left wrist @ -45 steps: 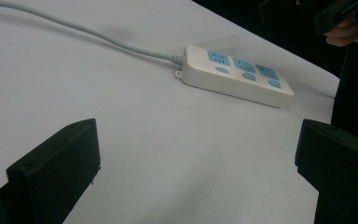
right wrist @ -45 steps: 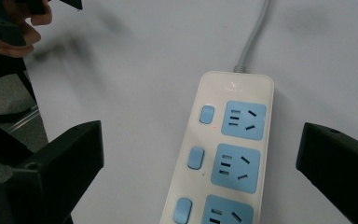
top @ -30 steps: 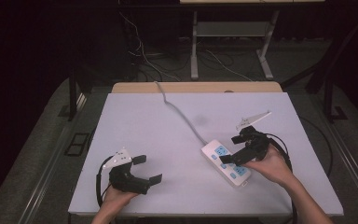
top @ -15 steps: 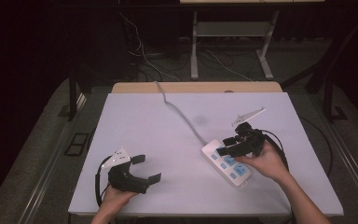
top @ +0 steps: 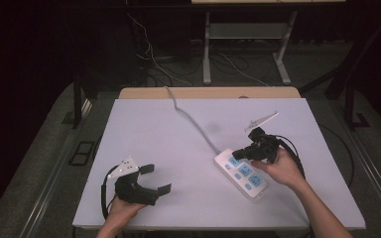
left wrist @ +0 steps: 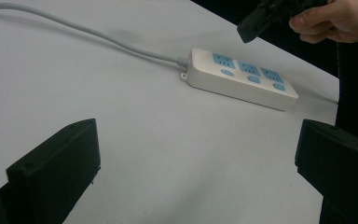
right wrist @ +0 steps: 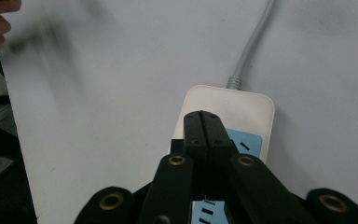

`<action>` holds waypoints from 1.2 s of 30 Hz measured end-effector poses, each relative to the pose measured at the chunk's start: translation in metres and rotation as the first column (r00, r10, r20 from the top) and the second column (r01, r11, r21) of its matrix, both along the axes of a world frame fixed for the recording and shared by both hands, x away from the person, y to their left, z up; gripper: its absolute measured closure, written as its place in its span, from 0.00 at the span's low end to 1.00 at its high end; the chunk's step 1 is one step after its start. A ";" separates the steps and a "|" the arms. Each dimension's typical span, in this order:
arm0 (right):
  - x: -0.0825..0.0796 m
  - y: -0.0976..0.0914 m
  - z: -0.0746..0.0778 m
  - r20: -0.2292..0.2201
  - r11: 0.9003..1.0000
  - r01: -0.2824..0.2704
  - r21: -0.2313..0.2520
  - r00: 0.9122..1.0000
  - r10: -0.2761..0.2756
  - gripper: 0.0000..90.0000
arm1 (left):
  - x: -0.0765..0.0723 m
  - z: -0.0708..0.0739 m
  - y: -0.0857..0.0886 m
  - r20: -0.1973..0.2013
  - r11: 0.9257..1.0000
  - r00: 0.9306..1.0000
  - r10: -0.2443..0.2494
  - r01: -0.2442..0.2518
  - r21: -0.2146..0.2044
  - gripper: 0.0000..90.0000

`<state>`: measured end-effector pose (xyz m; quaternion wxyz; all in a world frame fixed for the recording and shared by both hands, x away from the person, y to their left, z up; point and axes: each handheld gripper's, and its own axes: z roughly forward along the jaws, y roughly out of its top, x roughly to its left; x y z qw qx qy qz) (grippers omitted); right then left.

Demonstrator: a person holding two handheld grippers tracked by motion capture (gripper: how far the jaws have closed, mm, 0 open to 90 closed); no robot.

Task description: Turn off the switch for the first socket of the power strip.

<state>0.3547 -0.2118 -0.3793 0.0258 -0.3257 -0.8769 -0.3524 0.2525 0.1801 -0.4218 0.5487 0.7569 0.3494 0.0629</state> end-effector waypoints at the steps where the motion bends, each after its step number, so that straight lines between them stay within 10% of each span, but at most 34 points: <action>1: 0.001 0.001 -0.001 -0.003 1.000 -0.001 0.000 1.000 0.001 1.00 | 0.000 0.000 0.000 0.000 1.000 1.000 -0.001 0.001 0.000 0.00; 36: 0.012 0.025 -0.032 -0.079 0.995 -0.083 -0.059 0.994 0.078 1.00 | 0.002 -0.001 0.001 -0.003 1.000 1.000 -0.004 0.004 0.006 0.00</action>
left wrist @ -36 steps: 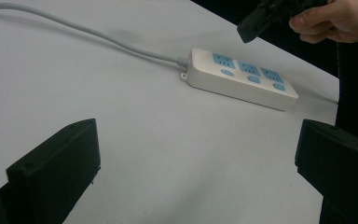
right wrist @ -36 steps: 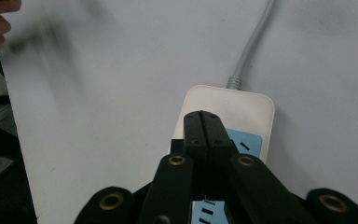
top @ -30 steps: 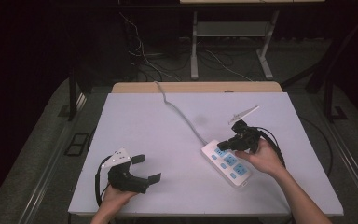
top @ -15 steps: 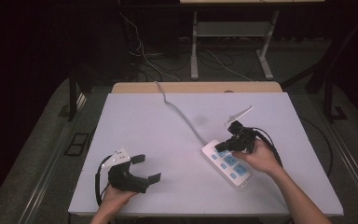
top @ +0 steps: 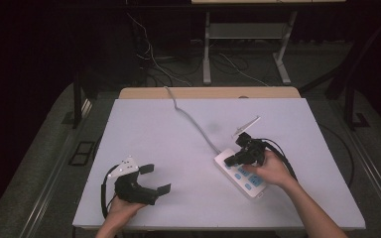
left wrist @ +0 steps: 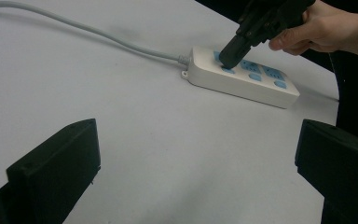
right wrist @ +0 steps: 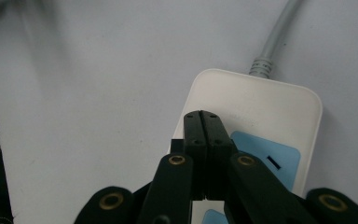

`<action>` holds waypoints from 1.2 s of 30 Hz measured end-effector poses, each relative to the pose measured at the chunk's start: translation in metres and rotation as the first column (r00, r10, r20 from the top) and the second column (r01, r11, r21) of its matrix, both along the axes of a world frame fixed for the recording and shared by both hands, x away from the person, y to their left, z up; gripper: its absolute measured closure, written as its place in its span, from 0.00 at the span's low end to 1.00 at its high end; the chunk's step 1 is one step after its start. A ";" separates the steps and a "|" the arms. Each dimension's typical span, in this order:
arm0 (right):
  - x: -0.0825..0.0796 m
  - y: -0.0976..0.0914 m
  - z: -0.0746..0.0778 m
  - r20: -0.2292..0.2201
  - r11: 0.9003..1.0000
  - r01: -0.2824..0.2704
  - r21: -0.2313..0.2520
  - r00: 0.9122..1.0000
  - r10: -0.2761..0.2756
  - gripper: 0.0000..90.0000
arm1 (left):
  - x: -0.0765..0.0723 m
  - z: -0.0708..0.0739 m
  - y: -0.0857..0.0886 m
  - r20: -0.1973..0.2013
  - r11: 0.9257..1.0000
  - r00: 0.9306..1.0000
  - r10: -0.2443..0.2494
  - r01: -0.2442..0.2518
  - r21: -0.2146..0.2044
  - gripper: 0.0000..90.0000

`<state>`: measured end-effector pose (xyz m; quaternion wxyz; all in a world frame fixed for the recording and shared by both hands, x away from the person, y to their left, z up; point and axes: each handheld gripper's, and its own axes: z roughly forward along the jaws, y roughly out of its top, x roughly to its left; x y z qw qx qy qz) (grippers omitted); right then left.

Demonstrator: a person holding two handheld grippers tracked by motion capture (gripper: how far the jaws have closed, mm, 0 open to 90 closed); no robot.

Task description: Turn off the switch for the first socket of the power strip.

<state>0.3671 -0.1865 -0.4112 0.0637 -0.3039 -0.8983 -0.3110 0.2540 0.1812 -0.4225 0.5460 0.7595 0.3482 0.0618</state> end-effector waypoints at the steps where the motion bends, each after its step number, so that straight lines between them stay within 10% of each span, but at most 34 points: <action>1: 0.000 0.001 0.000 -0.004 1.000 0.001 0.002 1.000 -0.001 1.00 | 0.000 0.000 0.000 0.001 1.000 1.000 -0.001 0.001 0.000 0.00; 36: -0.004 0.004 0.000 0.050 0.999 -0.042 -0.025 0.998 0.043 1.00 | 0.001 -0.002 -0.001 -0.004 1.000 1.000 -0.011 0.011 0.013 0.00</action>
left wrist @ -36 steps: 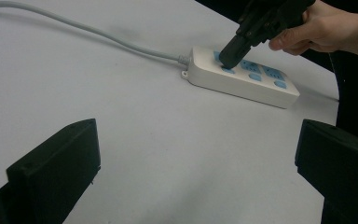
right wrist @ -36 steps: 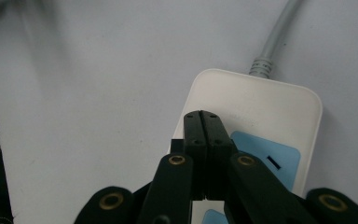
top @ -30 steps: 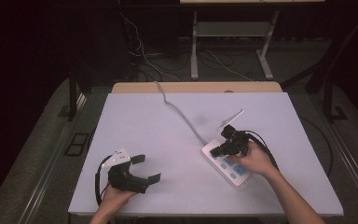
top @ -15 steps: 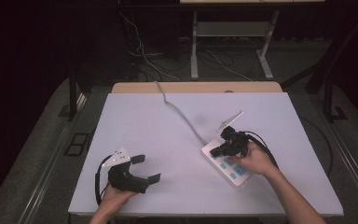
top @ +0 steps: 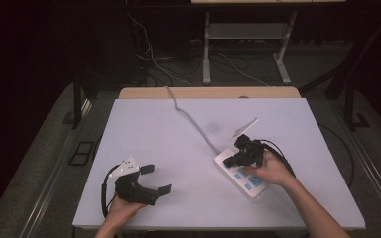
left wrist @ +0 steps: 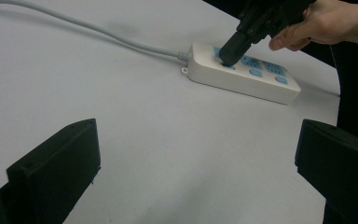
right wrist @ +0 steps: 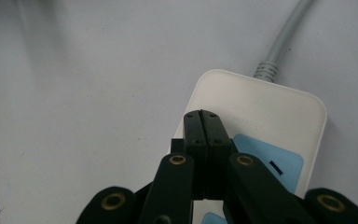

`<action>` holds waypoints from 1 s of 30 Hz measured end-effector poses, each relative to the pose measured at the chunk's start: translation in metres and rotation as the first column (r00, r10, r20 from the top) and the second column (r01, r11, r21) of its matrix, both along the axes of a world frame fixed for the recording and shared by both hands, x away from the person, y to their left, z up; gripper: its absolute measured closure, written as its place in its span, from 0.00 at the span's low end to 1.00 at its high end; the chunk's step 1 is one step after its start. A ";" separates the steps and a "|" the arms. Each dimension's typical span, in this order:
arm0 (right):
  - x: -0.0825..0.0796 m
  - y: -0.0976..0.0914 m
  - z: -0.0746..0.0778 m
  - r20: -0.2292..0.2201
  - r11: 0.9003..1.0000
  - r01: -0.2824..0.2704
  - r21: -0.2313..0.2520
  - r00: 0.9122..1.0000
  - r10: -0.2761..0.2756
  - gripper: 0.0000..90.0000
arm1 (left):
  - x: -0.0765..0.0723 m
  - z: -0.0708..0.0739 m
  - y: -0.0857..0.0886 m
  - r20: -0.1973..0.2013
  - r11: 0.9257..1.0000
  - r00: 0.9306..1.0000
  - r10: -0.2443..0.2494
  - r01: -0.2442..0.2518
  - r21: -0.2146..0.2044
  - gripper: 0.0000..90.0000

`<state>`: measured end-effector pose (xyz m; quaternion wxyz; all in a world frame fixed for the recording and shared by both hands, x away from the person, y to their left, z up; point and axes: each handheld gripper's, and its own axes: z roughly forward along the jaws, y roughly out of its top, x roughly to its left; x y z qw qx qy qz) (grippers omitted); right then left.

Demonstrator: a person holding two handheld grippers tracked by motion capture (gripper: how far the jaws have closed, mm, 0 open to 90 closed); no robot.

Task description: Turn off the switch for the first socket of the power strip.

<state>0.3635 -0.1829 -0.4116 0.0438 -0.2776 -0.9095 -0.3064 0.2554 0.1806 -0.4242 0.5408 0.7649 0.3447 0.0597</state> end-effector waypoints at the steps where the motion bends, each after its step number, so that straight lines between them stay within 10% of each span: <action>1: -0.001 0.000 0.000 0.003 1.000 0.001 -0.003 1.000 -0.001 1.00 | 0.000 0.000 0.000 0.001 1.000 1.000 -0.001 0.001 0.001 0.00; 30: 0.003 -0.017 0.015 0.018 0.997 0.035 0.068 0.999 -0.036 1.00 | 0.001 -0.001 -0.001 -0.004 1.000 1.000 -0.009 0.009 0.005 0.00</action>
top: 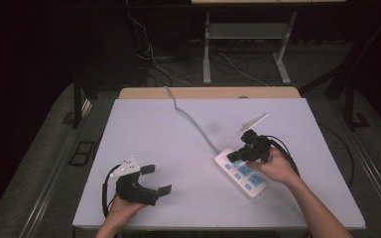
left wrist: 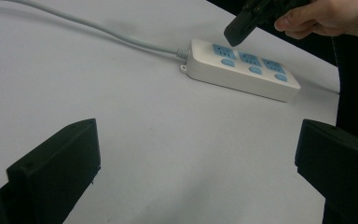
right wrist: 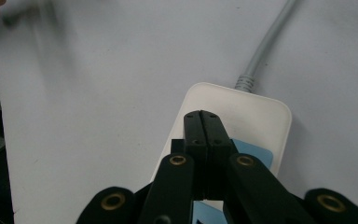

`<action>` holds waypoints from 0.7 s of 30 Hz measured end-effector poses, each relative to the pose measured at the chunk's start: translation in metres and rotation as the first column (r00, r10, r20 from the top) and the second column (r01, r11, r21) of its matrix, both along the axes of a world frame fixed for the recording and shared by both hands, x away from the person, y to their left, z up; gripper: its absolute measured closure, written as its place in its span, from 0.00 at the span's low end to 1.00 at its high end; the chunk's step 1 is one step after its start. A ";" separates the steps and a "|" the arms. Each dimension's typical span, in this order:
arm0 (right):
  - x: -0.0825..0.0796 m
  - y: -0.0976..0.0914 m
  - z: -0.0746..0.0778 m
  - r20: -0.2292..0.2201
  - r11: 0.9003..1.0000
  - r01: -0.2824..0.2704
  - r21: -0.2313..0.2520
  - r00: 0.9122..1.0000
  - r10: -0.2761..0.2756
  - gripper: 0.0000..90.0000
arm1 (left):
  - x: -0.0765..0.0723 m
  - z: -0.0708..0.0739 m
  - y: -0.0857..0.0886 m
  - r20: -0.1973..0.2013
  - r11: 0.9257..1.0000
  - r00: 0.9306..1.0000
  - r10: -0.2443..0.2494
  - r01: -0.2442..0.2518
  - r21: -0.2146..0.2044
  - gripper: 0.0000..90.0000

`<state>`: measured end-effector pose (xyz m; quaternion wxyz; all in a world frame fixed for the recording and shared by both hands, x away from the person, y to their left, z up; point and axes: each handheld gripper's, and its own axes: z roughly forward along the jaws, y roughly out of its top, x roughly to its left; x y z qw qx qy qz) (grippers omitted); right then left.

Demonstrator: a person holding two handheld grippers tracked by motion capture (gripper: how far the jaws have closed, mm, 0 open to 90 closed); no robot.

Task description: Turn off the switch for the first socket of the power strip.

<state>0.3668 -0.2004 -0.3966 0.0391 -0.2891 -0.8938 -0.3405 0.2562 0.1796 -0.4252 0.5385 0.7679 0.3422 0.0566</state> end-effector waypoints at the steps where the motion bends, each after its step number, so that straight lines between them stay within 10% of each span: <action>1: 0.000 -0.002 0.001 0.001 1.000 0.005 0.003 1.000 -0.005 1.00 | 0.000 0.000 0.000 0.000 1.000 1.000 0.000 0.000 0.000 0.00; 21: -0.005 -0.034 0.021 0.015 0.992 0.112 0.056 0.993 -0.113 0.95 | 0.000 0.000 -0.002 -0.002 1.000 1.000 -0.008 0.008 -0.001 0.00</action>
